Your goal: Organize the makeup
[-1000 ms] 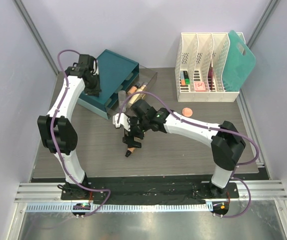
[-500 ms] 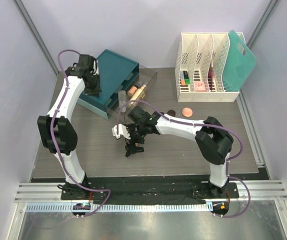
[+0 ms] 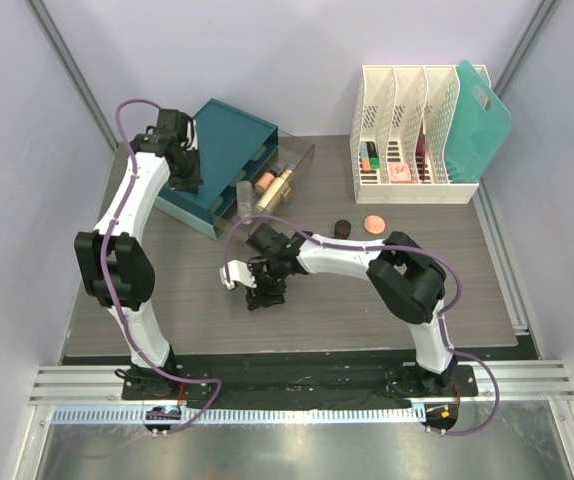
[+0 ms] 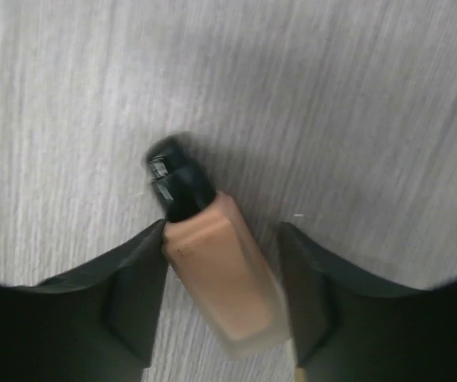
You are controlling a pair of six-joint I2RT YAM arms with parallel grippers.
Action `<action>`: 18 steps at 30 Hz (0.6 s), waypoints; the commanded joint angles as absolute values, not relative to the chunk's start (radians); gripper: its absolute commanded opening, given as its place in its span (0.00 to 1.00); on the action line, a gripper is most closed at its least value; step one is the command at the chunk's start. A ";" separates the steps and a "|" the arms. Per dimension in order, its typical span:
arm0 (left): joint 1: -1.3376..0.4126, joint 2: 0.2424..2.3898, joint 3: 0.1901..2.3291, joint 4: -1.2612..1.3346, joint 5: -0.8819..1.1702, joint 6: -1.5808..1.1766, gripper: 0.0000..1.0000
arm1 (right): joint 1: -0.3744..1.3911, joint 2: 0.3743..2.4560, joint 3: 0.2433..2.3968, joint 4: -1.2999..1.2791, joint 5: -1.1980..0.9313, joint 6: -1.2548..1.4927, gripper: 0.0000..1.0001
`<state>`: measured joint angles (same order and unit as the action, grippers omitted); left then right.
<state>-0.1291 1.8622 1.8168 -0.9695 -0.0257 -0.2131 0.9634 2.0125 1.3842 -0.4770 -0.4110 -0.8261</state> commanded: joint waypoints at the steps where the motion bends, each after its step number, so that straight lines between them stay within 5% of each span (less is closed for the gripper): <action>1: -0.130 1.871 1.787 -1.014 -0.034 -0.195 0.01 | 0.977 2.031 1.437 -0.446 -0.348 -0.818 0.44; 6: -0.130 1.871 1.787 -1.015 -0.035 -0.196 0.00 | 0.982 2.037 1.485 -0.440 -0.342 -0.779 0.01; 18: -0.130 1.875 1.792 -1.016 -0.038 -0.198 0.00 | 0.986 1.864 1.601 -0.426 -0.423 -0.730 0.01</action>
<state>-0.1291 1.8618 1.8164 -0.9691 -0.0261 -0.2050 0.9787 2.0174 1.5043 -0.4751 -0.3820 -0.7490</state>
